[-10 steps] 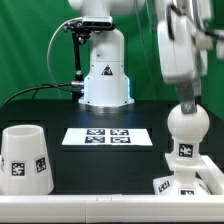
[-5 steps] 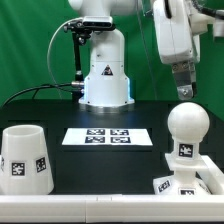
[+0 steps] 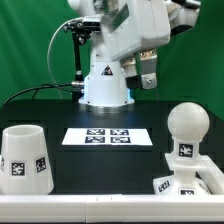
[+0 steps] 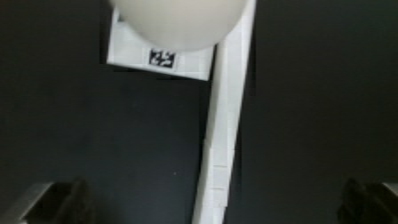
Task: Assemble lamp
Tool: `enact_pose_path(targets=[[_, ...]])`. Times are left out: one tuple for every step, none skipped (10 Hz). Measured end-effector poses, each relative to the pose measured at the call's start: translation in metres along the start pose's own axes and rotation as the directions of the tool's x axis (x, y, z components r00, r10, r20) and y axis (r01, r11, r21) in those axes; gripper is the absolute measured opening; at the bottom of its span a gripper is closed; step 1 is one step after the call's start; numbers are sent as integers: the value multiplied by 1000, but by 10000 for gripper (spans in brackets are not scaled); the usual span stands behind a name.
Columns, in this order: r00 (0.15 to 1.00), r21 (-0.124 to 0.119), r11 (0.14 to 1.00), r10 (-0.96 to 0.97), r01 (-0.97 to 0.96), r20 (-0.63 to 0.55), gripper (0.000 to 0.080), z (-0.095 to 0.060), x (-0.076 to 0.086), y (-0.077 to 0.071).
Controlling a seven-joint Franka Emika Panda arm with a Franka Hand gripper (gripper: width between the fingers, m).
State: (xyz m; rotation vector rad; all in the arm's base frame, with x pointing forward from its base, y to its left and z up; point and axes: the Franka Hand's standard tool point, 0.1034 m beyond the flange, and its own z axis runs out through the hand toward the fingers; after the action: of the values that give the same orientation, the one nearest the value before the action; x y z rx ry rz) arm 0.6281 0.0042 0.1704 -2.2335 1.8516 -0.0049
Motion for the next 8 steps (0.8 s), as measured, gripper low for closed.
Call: enact_pose_path(targets=[[999, 39, 999, 35, -34, -26, 698, 2, 1, -2], [999, 30, 999, 28, -28, -22, 698, 3, 0, 1], [999, 30, 999, 29, -29, -23, 698, 3, 0, 1], [999, 29, 999, 29, -29, -24, 698, 4, 0, 1], [999, 25, 999, -35, 36, -29, 698, 4, 6, 3], [984, 0, 985, -174, 175, -32, 698, 0, 32, 13], [967, -34, 967, -253, 252, -22, 698, -7, 56, 18], [929, -97, 927, -367, 362, -41, 698, -11, 70, 16]])
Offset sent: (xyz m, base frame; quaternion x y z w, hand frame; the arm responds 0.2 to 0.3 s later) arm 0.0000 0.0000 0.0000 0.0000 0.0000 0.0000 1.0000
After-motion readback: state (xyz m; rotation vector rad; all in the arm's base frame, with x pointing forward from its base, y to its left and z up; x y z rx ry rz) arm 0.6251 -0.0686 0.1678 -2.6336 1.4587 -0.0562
